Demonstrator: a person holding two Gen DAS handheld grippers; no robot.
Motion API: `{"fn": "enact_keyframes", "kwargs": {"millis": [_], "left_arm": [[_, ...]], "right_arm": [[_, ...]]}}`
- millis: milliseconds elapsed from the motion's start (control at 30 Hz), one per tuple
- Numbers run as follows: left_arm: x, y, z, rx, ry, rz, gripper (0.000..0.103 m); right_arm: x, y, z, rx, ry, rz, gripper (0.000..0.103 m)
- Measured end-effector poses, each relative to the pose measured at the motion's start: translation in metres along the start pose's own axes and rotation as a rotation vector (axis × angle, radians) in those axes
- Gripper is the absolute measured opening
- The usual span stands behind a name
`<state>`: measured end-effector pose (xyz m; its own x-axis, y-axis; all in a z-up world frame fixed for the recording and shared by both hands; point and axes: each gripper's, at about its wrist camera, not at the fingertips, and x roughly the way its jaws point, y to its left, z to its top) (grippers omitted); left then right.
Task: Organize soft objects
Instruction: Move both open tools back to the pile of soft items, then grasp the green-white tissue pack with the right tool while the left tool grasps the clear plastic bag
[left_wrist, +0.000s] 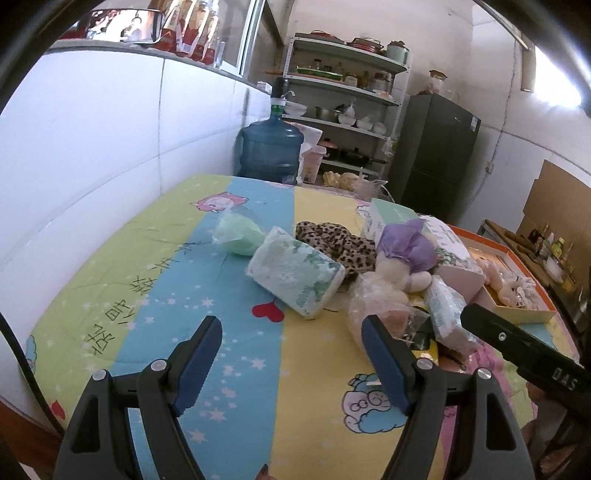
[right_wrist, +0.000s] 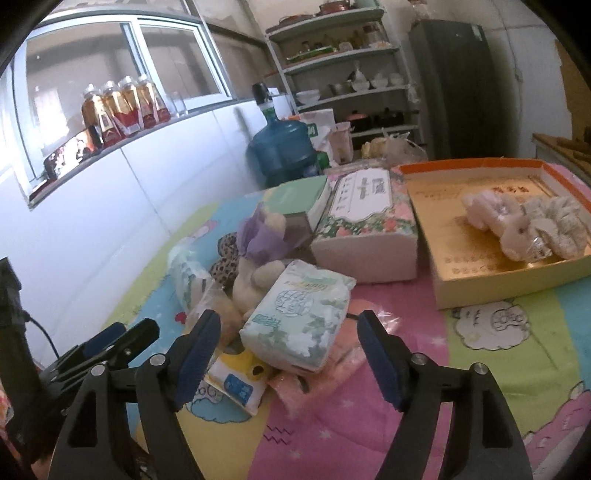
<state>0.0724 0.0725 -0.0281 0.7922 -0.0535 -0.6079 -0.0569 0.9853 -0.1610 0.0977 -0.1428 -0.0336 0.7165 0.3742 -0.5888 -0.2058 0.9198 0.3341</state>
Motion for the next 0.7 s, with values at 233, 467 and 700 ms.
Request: {"fn": "enact_keyframes", "kwargs": {"millis": [233,467,700], "left_arm": [[0.005,0.016,0.002,-0.029,0.008,0.000,0.078],[0.007,0.021,0.001,-0.032,0.012,-0.008,0.078],[0.010,0.025,0.001,-0.037,0.018,-0.015,0.078]], "right_arm": [[0.012,0.004,0.002,0.010,0.013,-0.018,0.078],[0.020,0.001,0.001,0.028,0.029,-0.036,0.078],[0.028,0.000,0.002,0.033,0.057,-0.066,0.078]]}}
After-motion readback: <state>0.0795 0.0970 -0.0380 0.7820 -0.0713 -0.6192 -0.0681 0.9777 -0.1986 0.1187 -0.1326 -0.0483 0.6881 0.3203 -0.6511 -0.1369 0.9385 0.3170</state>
